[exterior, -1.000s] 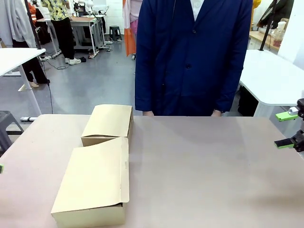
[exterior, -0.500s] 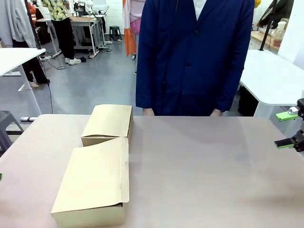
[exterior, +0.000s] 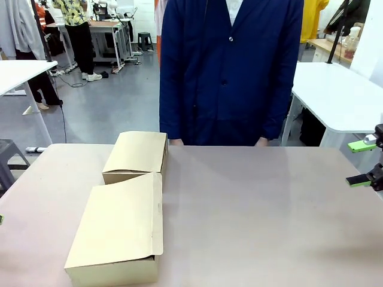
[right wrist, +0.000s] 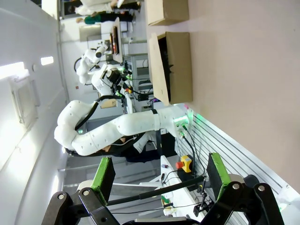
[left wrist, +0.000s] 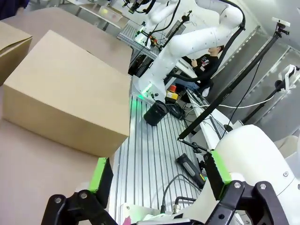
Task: Place items inside the box.
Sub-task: Close the lid of the Mailer Box closest to the robot.
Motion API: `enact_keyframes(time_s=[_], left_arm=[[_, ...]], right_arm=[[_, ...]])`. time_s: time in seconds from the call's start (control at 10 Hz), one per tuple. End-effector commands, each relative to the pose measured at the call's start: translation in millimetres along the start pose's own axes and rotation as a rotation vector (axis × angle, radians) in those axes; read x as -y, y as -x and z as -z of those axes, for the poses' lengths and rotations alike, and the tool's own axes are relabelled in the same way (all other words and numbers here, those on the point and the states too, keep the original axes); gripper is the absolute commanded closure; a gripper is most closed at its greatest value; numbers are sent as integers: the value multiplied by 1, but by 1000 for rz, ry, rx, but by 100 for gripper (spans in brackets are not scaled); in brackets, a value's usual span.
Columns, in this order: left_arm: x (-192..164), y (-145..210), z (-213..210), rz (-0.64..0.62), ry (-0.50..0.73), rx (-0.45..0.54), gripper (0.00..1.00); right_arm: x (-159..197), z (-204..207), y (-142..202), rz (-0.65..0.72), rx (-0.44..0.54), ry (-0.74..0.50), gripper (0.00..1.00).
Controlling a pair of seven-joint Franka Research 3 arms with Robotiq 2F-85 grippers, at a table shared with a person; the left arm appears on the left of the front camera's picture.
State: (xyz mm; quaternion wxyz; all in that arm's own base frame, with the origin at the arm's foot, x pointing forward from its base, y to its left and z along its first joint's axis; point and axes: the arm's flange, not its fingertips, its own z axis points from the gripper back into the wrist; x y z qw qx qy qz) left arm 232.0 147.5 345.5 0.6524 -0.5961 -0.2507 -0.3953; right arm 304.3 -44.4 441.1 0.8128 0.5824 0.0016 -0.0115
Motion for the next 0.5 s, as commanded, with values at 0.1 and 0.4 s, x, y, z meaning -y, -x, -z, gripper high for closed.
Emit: enact_keyframes(time_s=[0.1,0.4], left_arm=[[4,1,3,5,6,6,0],[4,1,3,5,6,6,0]], right_arm=[[-5,-1,-1,9,2,-15,0],[-5,-1,-1,9,2,-15,0]])
